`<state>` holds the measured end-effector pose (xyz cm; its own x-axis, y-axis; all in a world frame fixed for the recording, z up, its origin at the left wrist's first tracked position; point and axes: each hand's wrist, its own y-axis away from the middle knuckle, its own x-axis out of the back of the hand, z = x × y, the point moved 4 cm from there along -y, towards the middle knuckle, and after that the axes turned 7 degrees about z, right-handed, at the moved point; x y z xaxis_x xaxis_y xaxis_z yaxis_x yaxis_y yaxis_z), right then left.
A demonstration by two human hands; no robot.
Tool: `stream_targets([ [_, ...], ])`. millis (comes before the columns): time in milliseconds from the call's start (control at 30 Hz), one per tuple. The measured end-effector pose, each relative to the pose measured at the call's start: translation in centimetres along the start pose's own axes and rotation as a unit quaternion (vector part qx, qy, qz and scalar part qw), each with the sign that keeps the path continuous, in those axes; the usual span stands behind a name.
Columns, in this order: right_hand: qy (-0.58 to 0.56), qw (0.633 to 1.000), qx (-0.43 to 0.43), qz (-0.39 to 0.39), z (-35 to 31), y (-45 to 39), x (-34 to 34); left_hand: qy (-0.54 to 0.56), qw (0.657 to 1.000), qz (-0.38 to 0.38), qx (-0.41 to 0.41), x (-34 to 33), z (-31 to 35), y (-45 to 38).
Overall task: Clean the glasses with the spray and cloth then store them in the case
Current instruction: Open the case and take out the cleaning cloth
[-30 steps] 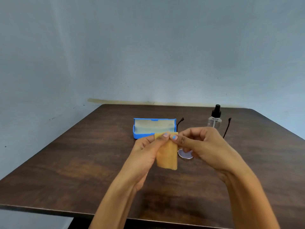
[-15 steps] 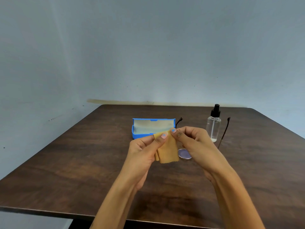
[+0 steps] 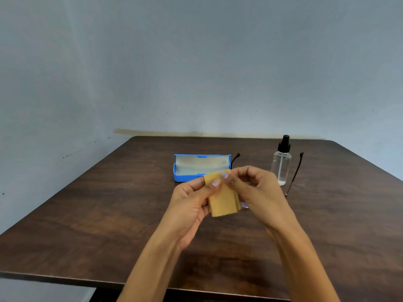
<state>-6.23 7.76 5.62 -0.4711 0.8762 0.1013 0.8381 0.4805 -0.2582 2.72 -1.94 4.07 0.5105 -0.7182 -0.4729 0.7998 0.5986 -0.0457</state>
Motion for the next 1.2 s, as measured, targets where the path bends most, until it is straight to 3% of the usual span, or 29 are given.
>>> stream_targets([
  [100, 0.011, 0.999, -0.010, -0.031, 0.2, -0.2, 0.3, -0.029, 1.000, 0.006, 0.006, 0.4, -0.2, -0.1],
  [367, -0.017, 0.999, -0.048, -0.009, 0.8, -0.3, 0.2, -0.079, 0.995, 0.056, -0.007, 0.9, -0.6, -0.3],
  [467, -0.100, 0.987, -0.116, -0.055, 0.9, 0.0, 0.3, -0.086, 0.995, 0.054, -0.005, 1.1, -0.6, -0.3],
  [567, -0.109, 0.977, -0.150, -0.105, 1.0, 0.2, 0.4, -0.081, 0.996, 0.033, 0.017, 1.2, -0.7, -0.4],
  [767, -0.086, 0.980, -0.149, -0.104, 1.2, 0.2, 0.8, -0.073, 0.996, -0.005, 0.046, 1.0, -1.1, -0.3],
  [1200, -0.047, 0.991, -0.072, -0.106, 1.0, 0.7, 1.2, -0.071, 0.994, 0.082, 0.033, 1.4, -1.0, -0.3],
])
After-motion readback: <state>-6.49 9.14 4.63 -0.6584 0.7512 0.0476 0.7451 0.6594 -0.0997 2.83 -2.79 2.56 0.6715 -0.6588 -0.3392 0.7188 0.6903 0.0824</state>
